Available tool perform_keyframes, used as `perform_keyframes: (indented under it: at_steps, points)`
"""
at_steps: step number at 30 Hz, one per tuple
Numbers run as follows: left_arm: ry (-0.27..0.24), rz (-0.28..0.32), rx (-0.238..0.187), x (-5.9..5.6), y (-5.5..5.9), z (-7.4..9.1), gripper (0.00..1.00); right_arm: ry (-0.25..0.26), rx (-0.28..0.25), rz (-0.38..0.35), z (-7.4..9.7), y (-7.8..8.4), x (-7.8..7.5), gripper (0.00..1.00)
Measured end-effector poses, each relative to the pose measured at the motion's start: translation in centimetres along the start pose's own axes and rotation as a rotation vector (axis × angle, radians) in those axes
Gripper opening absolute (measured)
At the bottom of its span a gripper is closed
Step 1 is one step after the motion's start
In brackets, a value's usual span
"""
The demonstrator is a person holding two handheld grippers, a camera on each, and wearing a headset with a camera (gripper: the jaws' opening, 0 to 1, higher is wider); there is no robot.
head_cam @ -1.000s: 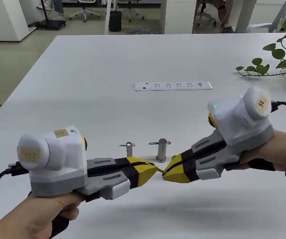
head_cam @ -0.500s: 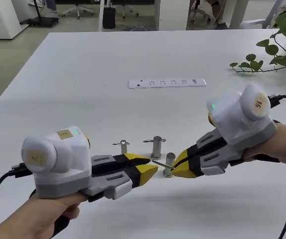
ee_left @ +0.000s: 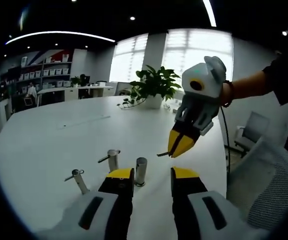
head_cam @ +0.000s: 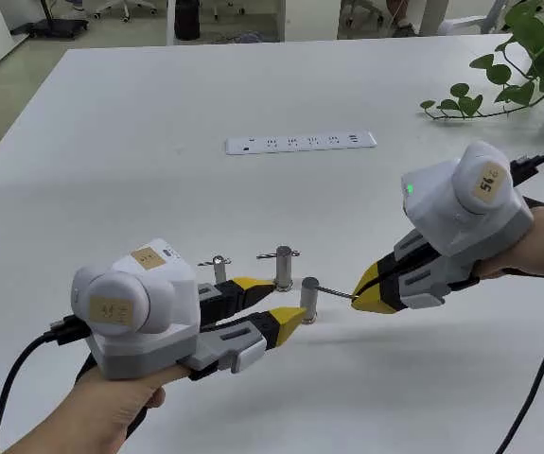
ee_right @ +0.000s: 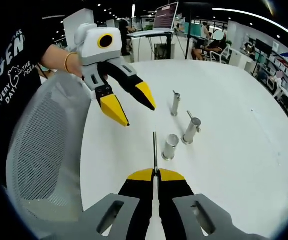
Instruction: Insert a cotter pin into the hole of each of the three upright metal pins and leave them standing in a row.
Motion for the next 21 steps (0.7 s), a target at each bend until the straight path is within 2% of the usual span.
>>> perform_keyframes:
  at_steps: [5, 11, 13, 16, 21]
  points:
    - [-0.033, 0.001, 0.038, 0.5, 1.0, -1.1, 0.29, 0.014, 0.031, 0.022, 0.0, 0.8, -0.6, 0.00]
    - [-0.073, -0.006, 0.047, 1.2, 1.2, -2.2, 0.29, 0.010, 0.044, 0.019, -0.6, 1.7, -1.4, 0.00]
    - [-0.079, -0.005, 0.057, 1.5, 1.4, -2.7, 0.28, 0.005, 0.053, 0.021, -0.8, 1.9, -1.6, 0.00]
    - [-0.087, -0.006, 0.096, 1.9, 2.2, -3.4, 0.27, 0.005, 0.067, 0.026, -1.1, 2.2, -1.9, 0.00]
    - [-0.087, -0.010, 0.124, 2.2, 2.8, -4.4, 0.25, 0.001, 0.069, 0.025, -1.4, 2.3, -2.5, 0.00]
Point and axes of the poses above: the centre of the closed fingertips' face, and the gripper's own axes: z roughly backward along the fingers, x roughly to its left, y roughly out of its underside, the point moved 2 cm from there along z, roughly backward along the fingers, and after that the axes turned 4 degrees about y, right-handed, at the moved point
